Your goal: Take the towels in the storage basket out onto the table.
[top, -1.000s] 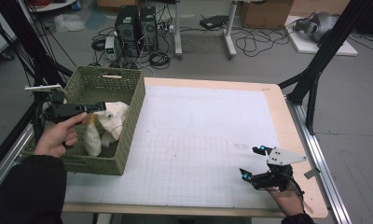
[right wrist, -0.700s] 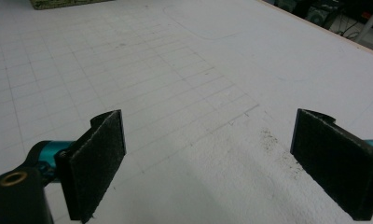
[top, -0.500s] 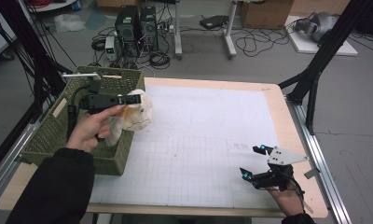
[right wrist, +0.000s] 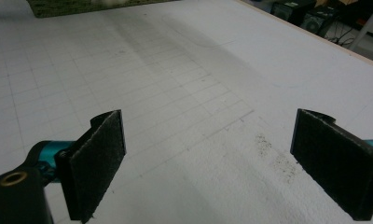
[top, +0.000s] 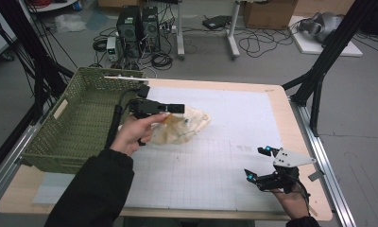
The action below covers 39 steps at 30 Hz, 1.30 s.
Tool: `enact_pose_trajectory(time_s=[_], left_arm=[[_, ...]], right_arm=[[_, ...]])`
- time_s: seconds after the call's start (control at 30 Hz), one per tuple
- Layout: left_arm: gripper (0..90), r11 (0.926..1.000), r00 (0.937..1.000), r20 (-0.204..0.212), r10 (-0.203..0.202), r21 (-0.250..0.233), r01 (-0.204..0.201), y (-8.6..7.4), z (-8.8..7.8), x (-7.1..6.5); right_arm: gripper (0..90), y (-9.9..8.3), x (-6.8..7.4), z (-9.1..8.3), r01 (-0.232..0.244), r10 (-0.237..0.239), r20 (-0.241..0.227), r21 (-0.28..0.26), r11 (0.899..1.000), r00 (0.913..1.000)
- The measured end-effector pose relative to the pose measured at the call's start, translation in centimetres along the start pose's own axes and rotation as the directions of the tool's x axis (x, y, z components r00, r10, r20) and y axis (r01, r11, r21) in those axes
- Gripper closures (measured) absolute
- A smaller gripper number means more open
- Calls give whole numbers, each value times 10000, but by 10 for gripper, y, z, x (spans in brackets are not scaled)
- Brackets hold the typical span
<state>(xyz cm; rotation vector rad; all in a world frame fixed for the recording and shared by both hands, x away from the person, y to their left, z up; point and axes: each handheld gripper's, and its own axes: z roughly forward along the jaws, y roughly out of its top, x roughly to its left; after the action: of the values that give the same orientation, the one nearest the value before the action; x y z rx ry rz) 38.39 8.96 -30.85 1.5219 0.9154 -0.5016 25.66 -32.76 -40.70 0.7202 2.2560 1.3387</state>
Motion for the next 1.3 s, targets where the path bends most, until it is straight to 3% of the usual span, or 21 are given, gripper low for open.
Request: enact_pose_trajectory(time_s=[0.23,0.4,0.57,0.63,0.73,0.8,0.87,0.93,1.0,1.1,1.2,1.3], left_arm=[[879,9967,9993,-348,-96,807,124,-24,53,18],[877,9947,9953,-970,47,1029,54,-38,79,40],[874,9956,9823,-1871,-5,925,181,-43,93,66],[873,9961,9776,-2103,11,866,175,-45,98,75],[871,9954,9678,-2515,108,952,136,-49,106,86],[866,9922,9575,-2879,173,1232,191,-53,113,93],[858,9901,9581,-2863,103,1371,304,-58,118,100],[843,9881,9538,-3000,174,1508,294,-61,123,103],[823,9887,9577,-2871,187,1479,251,-62,125,104],[724,9913,9620,-2716,293,1315,69,-59,121,99],[614,9954,9641,-2615,454,929,-216,-50,108,90],[561,9975,9680,-2440,584,537,-466,-42,90,79]], right_arm=[[92,0,1,1,10,-10,-29,17,10000,10000],[93,1,3,3,112,-111,-107,43,9999,9999],[101,2,5,8,72,-69,-214,156,9999,9997],[172,3,6,9,160,-155,-431,118,9998,9990],[190,6,9,13,228,-223,-469,98,9997,9987],[217,8,10,15,274,-268,-588,89,9996,9979],[243,10,11,17,272,-270,-650,15,9996,9975],[282,12,13,19,259,-260,-773,-17,9997,9967],[340,14,14,22,267,-268,-885,-28,9996,9957],[415,18,17,28,427,-419,-1081,53,9991,9933],[462,22,22,36,573,-542,-1282,206,9981,9903],[492,25,27,46,739,-662,-1426,497,9960,9876]])
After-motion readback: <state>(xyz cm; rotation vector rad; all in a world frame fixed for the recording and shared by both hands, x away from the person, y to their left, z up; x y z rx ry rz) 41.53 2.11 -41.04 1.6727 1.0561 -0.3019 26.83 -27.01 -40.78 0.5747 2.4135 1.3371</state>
